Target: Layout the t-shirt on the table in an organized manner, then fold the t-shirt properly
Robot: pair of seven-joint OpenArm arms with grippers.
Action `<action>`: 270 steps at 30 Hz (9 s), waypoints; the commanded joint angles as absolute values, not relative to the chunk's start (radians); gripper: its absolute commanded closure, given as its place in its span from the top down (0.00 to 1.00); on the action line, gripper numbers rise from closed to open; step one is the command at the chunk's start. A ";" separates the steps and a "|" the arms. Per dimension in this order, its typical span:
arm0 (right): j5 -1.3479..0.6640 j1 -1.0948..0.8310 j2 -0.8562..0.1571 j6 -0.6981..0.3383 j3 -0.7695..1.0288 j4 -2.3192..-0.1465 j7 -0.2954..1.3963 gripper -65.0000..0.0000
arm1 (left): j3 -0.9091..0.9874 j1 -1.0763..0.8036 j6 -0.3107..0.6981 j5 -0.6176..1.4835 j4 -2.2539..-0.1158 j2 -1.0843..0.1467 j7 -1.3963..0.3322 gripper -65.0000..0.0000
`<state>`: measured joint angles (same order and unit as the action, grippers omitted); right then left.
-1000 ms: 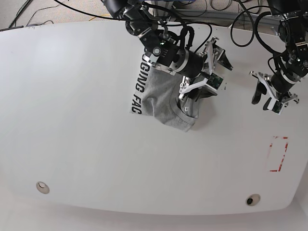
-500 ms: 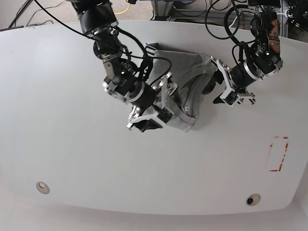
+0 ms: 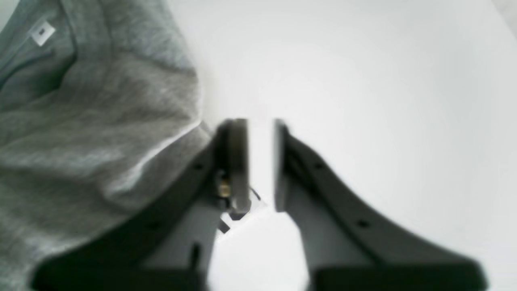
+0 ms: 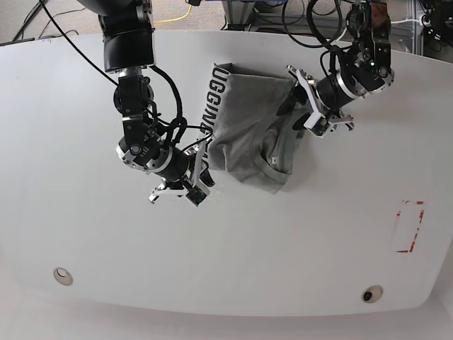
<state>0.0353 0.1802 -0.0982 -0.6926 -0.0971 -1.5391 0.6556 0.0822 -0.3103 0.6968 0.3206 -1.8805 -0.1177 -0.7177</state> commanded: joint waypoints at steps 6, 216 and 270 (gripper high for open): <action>0.022 0.156 -0.104 -0.698 -0.091 -1.481 0.582 0.05 | 0.051 -0.320 0.698 0.337 -1.776 -0.122 -0.696 0.21; 0.022 -0.064 -0.120 -0.698 0.206 -2.012 0.716 0.05 | 0.311 -0.275 0.582 -0.111 -1.810 -0.124 -0.507 0.07; 0.022 -0.044 -0.120 -0.698 0.206 -2.012 0.716 0.05 | 0.515 -0.395 0.698 -0.116 -1.782 -0.173 -0.568 0.07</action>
<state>0.0296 -0.0593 -0.1139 -0.7006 0.2039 -1.9949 0.7380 0.5133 -0.3885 0.7074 -0.1200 -1.7691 -0.1669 -0.5758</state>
